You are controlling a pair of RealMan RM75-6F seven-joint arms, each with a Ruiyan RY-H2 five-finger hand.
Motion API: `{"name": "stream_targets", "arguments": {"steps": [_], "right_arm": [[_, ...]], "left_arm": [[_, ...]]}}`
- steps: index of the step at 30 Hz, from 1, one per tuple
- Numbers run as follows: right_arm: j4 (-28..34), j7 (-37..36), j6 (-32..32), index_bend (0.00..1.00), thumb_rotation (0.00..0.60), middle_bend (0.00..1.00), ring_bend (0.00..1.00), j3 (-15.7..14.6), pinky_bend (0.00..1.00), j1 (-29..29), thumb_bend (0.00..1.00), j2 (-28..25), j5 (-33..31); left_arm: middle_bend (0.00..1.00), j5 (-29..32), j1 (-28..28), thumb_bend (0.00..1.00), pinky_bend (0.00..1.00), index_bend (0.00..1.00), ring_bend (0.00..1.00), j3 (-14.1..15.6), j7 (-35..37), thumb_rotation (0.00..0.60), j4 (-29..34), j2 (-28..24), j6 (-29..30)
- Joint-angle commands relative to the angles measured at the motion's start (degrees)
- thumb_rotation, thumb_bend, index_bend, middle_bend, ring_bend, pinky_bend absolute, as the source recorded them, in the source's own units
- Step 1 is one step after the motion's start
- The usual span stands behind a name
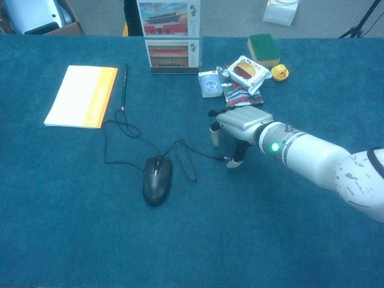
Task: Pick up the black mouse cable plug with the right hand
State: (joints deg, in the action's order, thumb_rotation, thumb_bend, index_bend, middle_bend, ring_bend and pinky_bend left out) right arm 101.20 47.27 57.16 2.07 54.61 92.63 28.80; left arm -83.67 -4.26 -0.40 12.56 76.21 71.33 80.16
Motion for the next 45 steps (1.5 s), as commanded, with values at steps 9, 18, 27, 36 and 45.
{"name": "stream_targets", "arguments": {"steps": [9,18,27,36,45], "right_arm": [[-1.9,-0.2,-0.2,0.41,0.6,0.0,0.0,-1.5,0.0,0.6,0.17,1.7,2.0],[-2.3,0.1,0.2,0.43,0.6,0.0,0.0,-2.4,0.0,0.8,0.2,2.3,3.0],[-2.3,0.1,0.4,0.47,0.6,0.0,0.0,-3.0,0.0,0.8,0.25,2.4,3.8],[-1.3,1.3,1.8,0.49,0.6,0.0,0.0,-4.3,0.0,0.6,0.25,2.3,5.5],[-2.1,2.5,2.2,0.49,0.6,0.0,0.0,-5.0,0.0,0.4,0.27,2.8,5.8]], "left_arm": [[0.19,-0.2,0.3,0.0,0.33,0.3,0.15,0.1,0.7,0.6,-0.5,0.1,0.3],[0.19,0.0,0.6,0.0,0.33,0.3,0.15,0.1,1.4,0.6,-0.9,0.1,0.3],[0.19,0.0,0.9,0.0,0.33,0.3,0.15,0.1,1.8,0.6,-1.1,0.1,0.4],[0.19,0.1,1.1,0.0,0.33,0.3,0.15,0.1,2.0,0.6,-1.3,0.2,0.4],[0.19,0.1,1.3,0.0,0.33,0.3,0.15,0.1,2.3,0.6,-1.4,0.2,0.4]]}}
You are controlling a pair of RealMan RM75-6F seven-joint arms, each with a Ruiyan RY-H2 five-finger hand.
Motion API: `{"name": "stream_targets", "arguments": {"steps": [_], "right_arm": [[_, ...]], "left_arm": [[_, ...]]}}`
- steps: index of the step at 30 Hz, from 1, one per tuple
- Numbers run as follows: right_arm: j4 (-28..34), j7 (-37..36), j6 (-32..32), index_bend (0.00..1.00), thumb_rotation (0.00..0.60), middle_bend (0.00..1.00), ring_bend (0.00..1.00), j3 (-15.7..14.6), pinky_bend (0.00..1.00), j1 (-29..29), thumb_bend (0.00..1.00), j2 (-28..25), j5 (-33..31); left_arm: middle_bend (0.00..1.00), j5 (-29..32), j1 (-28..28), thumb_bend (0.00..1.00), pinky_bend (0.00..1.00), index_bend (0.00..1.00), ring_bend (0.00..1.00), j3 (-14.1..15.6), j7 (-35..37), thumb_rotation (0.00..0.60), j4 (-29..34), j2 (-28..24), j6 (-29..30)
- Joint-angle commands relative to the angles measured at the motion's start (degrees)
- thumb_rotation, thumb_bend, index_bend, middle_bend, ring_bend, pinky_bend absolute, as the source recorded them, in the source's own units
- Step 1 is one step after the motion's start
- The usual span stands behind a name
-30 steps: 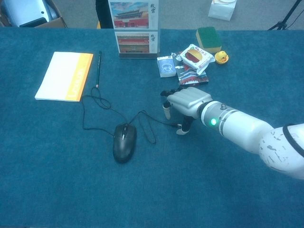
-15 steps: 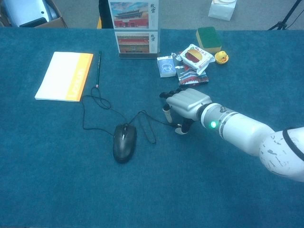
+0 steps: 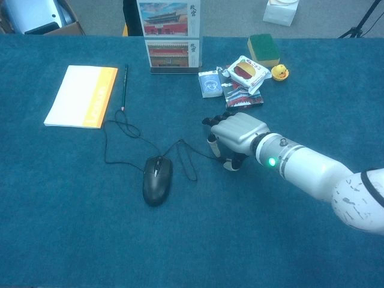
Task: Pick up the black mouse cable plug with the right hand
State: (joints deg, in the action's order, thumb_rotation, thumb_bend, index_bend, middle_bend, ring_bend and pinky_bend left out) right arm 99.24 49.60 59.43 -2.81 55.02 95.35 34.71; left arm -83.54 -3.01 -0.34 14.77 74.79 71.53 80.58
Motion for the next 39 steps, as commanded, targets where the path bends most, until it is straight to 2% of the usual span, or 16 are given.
{"name": "stream_targets", "arguments": {"steps": [1,10,20,30,36,39], "right_arm": [[-0.2,0.3,-0.1,0.49,0.6,0.0,0.0,-0.1,0.0,0.0,0.27,0.1,-0.1],[-0.7,1.4,-0.2,0.49,0.6,0.0,0.0,-0.5,0.0,0.1,0.27,0.6,-0.5],[-0.8,1.3,0.3,0.59,0.6,0.0,0.0,-0.5,0.0,-0.5,0.32,0.8,0.7],[0.3,0.1,2.4,0.62,0.6,0.0,0.0,-0.1,0.0,-2.0,0.33,-0.6,3.0],[1.7,-2.7,5.4,0.62,0.6,0.0,0.0,1.3,0.0,-3.9,0.34,-2.8,6.5],[3.4,-6.4,7.0,0.62,0.6,0.0,0.0,3.1,0.0,-5.4,0.34,-4.1,9.3]], "left_arm": [[0.19,0.0,0.0,0.0,0.33,0.3,0.15,0.0,0.1,0.6,0.0,0.0,0.0],[0.19,0.0,0.2,0.0,0.33,0.3,0.15,0.0,0.4,0.6,-0.2,0.0,-0.1],[0.19,0.1,0.3,0.0,0.33,0.3,0.15,-0.1,0.5,0.6,-0.4,0.0,-0.1],[0.19,0.4,0.4,0.0,0.33,0.3,0.15,-0.2,0.6,0.6,-0.3,-0.1,-0.2],[0.19,0.6,0.2,0.0,0.33,0.3,0.15,-0.4,0.4,0.6,-0.4,0.1,-0.6],[0.19,0.5,-0.2,0.0,0.33,0.3,0.15,-0.5,0.2,0.6,-0.4,0.3,-1.0]]}}
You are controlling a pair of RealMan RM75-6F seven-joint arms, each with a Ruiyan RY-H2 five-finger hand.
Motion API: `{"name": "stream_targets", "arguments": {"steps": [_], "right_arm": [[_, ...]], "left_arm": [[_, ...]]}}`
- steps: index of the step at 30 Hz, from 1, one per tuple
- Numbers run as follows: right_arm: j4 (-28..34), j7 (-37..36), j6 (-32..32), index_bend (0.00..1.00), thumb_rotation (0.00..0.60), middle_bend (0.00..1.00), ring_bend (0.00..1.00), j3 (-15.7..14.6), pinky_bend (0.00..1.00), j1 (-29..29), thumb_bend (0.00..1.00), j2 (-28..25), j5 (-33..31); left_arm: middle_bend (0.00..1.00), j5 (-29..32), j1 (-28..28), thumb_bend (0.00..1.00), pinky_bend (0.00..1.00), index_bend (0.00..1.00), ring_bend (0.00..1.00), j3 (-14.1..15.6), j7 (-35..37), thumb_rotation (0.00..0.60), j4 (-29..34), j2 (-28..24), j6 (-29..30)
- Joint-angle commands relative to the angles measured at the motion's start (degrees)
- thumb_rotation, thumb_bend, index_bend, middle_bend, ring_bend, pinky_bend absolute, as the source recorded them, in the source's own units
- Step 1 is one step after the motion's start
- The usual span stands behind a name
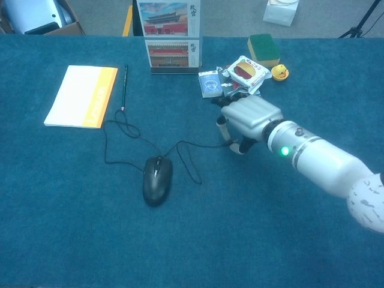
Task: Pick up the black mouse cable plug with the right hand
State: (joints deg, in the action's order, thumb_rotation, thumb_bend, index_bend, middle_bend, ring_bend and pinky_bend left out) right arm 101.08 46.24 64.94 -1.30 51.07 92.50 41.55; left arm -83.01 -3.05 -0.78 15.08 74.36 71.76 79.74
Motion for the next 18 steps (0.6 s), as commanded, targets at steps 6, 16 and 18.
{"name": "stream_targets", "arguments": {"steps": [6,16,18], "right_arm": [[4.7,-12.3,4.4,0.62,0.6,0.0,0.0,4.4,0.0,-4.8,0.35,-3.2,11.6],[5.2,-23.2,5.3,0.63,0.6,0.0,0.0,6.1,0.0,-8.9,0.35,-4.7,20.6],[5.3,-25.0,5.5,0.63,0.6,0.0,0.0,6.6,0.0,-9.5,0.35,-5.0,21.8]], "left_arm": [[0.19,-0.6,-1.9,0.0,0.33,0.3,0.15,-0.5,-0.4,0.6,0.0,0.8,-1.8],[0.19,-3.0,-7.6,0.0,0.33,0.3,0.15,-1.4,-2.1,0.6,-0.2,3.0,-6.4],[0.19,-3.3,-8.7,0.0,0.33,0.3,0.15,-1.7,-2.4,0.6,-0.3,3.5,-7.1]]}}
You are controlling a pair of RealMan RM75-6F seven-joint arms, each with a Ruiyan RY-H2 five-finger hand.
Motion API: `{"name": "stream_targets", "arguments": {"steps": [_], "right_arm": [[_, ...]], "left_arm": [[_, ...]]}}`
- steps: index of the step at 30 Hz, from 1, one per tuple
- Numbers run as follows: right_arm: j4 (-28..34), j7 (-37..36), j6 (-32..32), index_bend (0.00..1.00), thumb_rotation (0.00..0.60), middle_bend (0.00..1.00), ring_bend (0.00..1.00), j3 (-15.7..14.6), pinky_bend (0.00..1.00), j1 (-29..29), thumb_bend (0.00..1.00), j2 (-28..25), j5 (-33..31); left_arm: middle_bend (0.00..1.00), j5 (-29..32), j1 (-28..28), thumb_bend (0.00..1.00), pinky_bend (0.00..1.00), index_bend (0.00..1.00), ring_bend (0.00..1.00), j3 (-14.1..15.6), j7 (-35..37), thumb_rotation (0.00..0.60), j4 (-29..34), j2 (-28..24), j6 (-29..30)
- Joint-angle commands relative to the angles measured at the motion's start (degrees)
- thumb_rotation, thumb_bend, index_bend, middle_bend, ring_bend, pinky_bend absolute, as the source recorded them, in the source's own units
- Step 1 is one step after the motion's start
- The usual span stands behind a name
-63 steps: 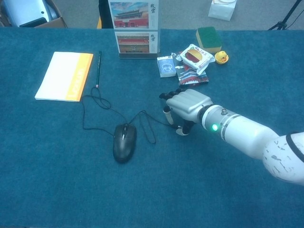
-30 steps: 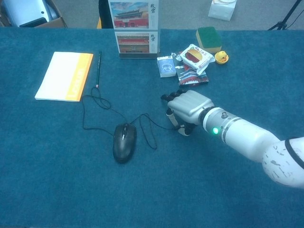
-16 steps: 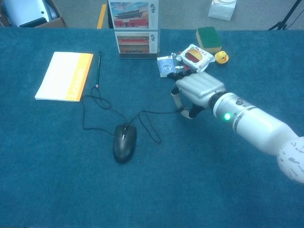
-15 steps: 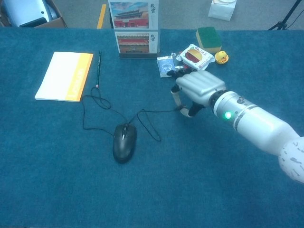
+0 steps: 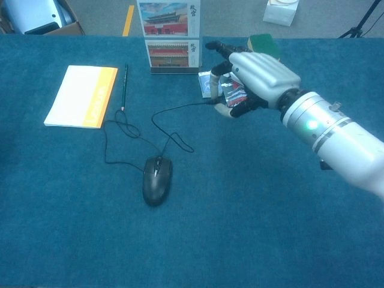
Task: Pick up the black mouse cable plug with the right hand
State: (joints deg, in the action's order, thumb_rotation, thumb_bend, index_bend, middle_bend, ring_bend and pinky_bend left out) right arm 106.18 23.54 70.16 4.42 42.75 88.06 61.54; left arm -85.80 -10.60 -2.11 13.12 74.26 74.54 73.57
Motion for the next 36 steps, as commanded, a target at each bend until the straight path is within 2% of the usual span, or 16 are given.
{"name": "stream_targets", "arguments": {"steps": [1,13,22,31,36], "right_arm": [[0.3,-3.4,0.5,0.63,0.6,0.0,0.0,1.2,0.0,-1.5,0.35,-0.6,2.7],[4.5,-14.6,3.6,0.64,0.6,0.01,0.0,4.9,0.0,-5.2,0.35,-3.0,11.3],[3.5,-24.2,2.3,0.64,0.6,0.02,0.0,6.3,0.0,-6.6,0.35,-4.5,14.5],[-8.5,-32.9,-6.8,0.64,0.6,0.02,0.0,7.1,0.0,-3.8,0.35,2.9,10.7],[-14.2,-40.9,-12.7,0.64,0.6,0.02,0.0,8.7,0.0,-0.6,0.35,7.2,12.0]], "left_arm": [[0.19,-0.7,-1.9,0.0,0.33,0.3,0.15,-0.6,-0.5,0.6,-0.3,0.9,-1.4],[0.19,-0.4,-8.2,0.0,0.33,0.3,0.15,-1.7,-0.5,0.6,-2.0,3.7,-7.5],[0.19,0.8,-9.2,0.0,0.33,0.3,0.15,-1.7,-1.4,0.6,-2.4,4.8,-7.8],[0.19,2.8,-10.9,0.0,0.33,0.3,0.15,-3.0,-0.5,0.6,-4.5,5.7,-9.1],[0.19,3.5,-12.2,0.0,0.34,0.3,0.15,-3.5,-0.1,0.6,-5.6,6.1,-10.3]]}}
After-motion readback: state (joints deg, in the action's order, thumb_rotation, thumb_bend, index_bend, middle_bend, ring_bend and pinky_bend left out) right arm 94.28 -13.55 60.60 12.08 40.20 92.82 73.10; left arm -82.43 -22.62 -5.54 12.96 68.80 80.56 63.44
